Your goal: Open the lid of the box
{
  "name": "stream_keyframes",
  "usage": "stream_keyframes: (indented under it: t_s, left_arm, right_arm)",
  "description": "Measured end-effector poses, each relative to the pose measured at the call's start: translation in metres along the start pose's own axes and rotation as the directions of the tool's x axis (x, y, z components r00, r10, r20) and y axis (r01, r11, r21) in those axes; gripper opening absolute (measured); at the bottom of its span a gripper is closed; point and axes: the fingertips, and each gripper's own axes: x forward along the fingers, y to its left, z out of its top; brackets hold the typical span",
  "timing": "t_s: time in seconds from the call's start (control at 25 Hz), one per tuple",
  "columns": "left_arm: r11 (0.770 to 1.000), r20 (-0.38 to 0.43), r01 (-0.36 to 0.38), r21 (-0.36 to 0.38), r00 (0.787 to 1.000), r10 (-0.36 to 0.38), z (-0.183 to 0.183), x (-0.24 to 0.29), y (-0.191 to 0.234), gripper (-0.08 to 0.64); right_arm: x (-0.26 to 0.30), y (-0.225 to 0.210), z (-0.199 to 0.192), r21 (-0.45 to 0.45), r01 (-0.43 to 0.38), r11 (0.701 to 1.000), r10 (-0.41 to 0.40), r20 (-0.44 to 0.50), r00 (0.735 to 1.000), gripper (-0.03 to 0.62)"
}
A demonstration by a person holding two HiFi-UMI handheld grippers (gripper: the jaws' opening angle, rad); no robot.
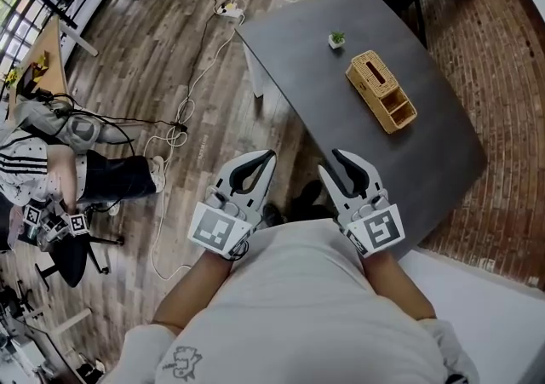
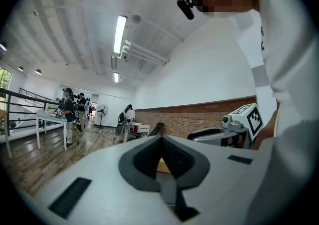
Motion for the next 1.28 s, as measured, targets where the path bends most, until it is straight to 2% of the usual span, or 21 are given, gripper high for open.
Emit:
stream_keyframes:
  t_s: [0.16,0.28,0.52,0.76,1.04,1.28]
  left_arm:
    - [1.000,0.034,-0.011,0.006,0.999,0.011,0.004,0.005,0.007,0.011]
    - [1.000,-0.003,-0.026,0.002,1.000,0.026,-0.006,0.011,0.016,0.011]
    - [0.999,-0.018,-0.045,0.005,0.999,0.045,-0.005,0.035,0.034,0.011]
    - [0.999,-0.028,-0.034,-0.004,0.999,0.034,-0.004,0.079,0.059,0.011]
    - [0.998,-0.053,0.068,0.014,0.996,-0.068,-0.014,0.162,0.049,0.011]
    - [0.979,-0.089,0.201,0.033,0.976,-0.197,-0.005,0.221,0.020,0.011]
  right_arm:
    - [0.013,-0.004,-0.005,0.004,-0.027,1.000,0.027,0.003,1.000,0.141]
    - [0.023,-0.011,-0.007,0.005,-0.046,0.999,0.046,0.006,0.999,0.142]
    - [0.048,-0.037,-0.006,0.014,-0.073,0.997,0.073,0.008,0.997,0.142]
    - [0.075,-0.076,-0.006,0.019,-0.074,0.997,0.074,0.002,0.997,0.143]
    - [0.064,-0.146,-0.023,0.044,0.004,0.999,-0.004,-0.006,1.000,0.143]
    - [0.042,-0.195,-0.023,0.080,0.104,0.991,-0.103,-0.008,0.995,0.143]
